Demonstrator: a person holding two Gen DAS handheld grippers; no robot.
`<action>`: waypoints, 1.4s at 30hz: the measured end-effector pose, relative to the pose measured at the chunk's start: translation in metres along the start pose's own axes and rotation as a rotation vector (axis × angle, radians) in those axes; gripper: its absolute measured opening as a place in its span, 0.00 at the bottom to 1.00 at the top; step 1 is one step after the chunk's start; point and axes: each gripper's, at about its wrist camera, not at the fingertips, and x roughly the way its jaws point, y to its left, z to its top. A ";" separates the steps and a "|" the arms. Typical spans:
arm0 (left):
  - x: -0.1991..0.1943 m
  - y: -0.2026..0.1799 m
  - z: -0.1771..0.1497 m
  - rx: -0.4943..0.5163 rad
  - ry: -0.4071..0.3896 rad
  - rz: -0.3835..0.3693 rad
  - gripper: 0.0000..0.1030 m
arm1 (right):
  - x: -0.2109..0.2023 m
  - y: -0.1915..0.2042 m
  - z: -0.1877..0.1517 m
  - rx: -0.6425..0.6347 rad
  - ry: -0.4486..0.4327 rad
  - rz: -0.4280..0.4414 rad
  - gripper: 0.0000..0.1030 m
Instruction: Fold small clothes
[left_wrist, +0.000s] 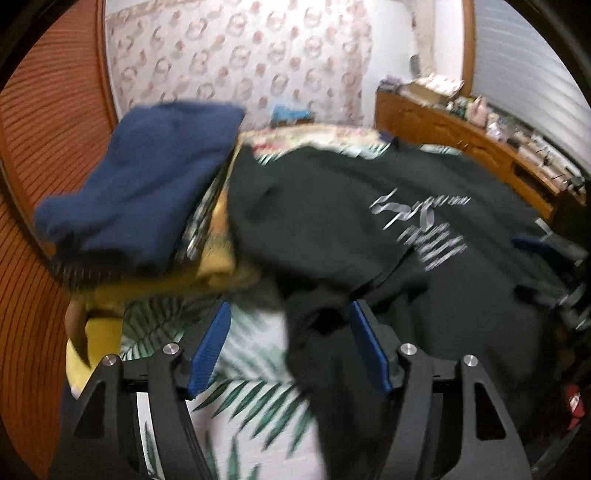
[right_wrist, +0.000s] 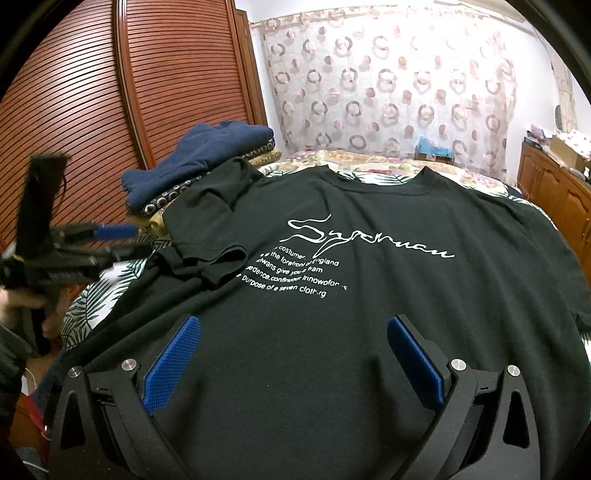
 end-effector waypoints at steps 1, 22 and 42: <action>0.004 0.003 -0.002 -0.006 0.011 0.005 0.66 | 0.000 0.000 0.000 0.000 0.002 0.000 0.98; 0.022 0.026 -0.017 -0.085 0.067 0.012 0.82 | 0.005 0.014 0.028 -0.068 0.043 0.064 0.94; 0.022 0.035 -0.022 -0.129 0.058 0.032 0.83 | 0.137 0.091 0.081 -0.300 0.223 0.271 0.49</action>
